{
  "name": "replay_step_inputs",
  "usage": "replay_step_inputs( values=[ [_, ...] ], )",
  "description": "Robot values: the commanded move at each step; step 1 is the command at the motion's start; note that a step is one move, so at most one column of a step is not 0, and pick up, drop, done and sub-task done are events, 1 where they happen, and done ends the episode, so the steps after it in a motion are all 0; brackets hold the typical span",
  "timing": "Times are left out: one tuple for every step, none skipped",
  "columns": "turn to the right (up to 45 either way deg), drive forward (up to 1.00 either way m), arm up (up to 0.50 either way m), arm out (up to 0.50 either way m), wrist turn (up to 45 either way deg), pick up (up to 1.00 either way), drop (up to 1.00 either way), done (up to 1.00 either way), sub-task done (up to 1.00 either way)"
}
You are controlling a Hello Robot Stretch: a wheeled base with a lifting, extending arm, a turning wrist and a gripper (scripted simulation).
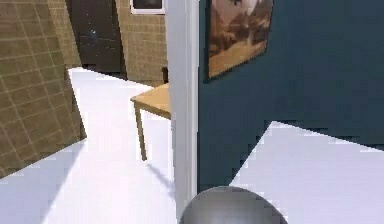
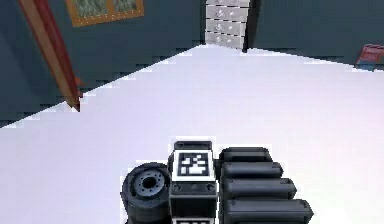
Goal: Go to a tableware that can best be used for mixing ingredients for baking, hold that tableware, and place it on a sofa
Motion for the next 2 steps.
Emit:
replay_step_inputs(
  values=[
    [0.0,0.35,0.0,0.0,0.0,0.0,0.0,0.0,0.0],
    [-45.0,0.0,0.0,0.0,0.0,0.0,0.0,0.0,0.0]
  ],
)
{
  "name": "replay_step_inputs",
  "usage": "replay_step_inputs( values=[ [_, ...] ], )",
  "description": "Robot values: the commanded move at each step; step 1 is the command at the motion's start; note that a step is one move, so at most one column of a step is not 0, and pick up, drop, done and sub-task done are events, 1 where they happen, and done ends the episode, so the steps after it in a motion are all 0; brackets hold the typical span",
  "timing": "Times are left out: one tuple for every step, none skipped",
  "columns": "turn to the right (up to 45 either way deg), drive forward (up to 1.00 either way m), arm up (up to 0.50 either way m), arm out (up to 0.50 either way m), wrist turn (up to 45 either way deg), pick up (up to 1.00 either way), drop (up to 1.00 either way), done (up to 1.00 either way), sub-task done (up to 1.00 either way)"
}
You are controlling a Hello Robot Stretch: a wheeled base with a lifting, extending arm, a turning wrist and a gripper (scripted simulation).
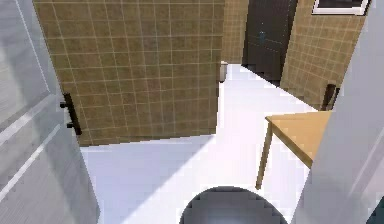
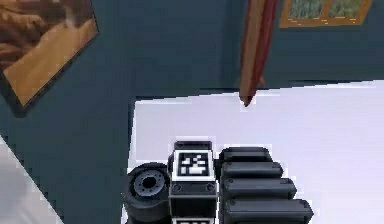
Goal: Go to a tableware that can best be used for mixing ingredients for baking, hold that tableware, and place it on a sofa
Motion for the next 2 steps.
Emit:
replay_step_inputs(
  values=[
    [-9.0,0.0,0.0,0.0,0.0,0.0,0.0,0.0,0.0],
    [0.0,0.45,0.0,0.0,0.0,0.0,0.0,0.0,0.0]
  ],
)
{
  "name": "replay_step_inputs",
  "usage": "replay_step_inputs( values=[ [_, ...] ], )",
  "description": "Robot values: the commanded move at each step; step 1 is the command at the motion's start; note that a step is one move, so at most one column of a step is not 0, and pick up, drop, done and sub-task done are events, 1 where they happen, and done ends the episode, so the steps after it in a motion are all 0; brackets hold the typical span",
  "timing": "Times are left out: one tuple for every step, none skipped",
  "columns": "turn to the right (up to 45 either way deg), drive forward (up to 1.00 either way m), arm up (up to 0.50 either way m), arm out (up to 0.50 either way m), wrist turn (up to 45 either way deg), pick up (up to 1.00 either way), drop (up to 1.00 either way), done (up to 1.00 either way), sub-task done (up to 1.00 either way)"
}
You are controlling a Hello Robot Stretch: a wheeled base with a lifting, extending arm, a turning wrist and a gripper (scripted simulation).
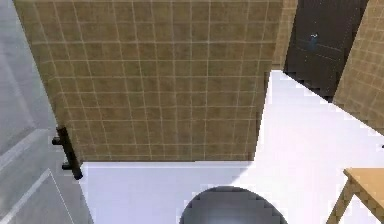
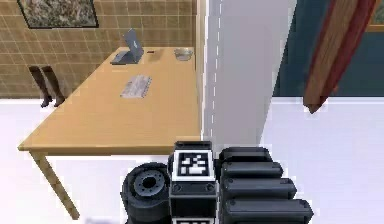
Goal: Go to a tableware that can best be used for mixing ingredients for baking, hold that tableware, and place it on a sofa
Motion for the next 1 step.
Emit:
replay_step_inputs(
  values=[
    [21.0,0.0,0.0,0.0,0.0,0.0,0.0,0.0,0.0]
  ],
)
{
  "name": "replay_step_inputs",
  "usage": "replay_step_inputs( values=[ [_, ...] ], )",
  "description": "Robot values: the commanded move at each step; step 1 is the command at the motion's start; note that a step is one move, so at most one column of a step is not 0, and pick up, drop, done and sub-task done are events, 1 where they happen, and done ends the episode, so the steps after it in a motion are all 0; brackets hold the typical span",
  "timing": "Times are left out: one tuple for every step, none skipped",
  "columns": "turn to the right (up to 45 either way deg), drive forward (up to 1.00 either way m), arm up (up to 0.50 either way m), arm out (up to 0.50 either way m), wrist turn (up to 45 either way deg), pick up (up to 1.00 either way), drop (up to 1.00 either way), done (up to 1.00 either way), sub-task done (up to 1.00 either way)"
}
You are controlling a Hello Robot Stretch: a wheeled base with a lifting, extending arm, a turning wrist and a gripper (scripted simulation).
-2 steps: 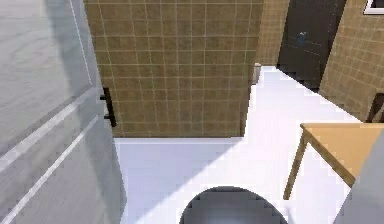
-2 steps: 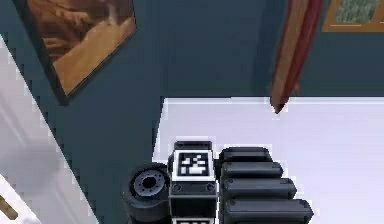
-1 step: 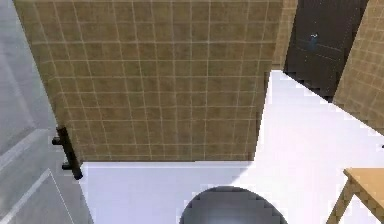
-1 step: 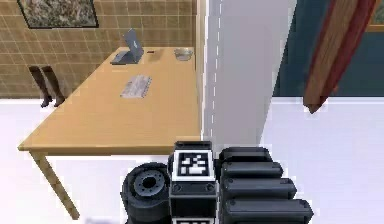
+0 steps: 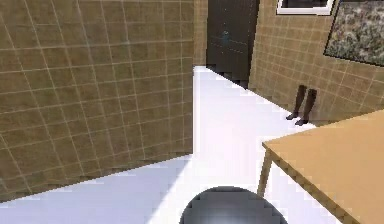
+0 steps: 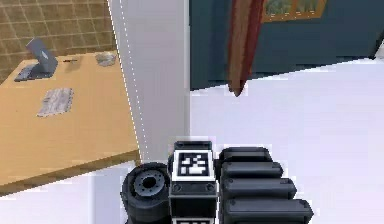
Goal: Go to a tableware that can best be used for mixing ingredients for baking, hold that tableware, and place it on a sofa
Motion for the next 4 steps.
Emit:
replay_step_inputs(
  values=[
    [0.0,1.0,0.0,0.0,0.0,0.0,0.0,0.0,0.0],
    [6.0,0.0,0.0,0.0,0.0,0.0,0.0,0.0,0.0],
    [0.0,0.15,0.0,0.0,0.0,0.0,0.0,0.0,0.0],
    [30.0,0.0,0.0,0.0,0.0,0.0,0.0,0.0,0.0]
  ],
)
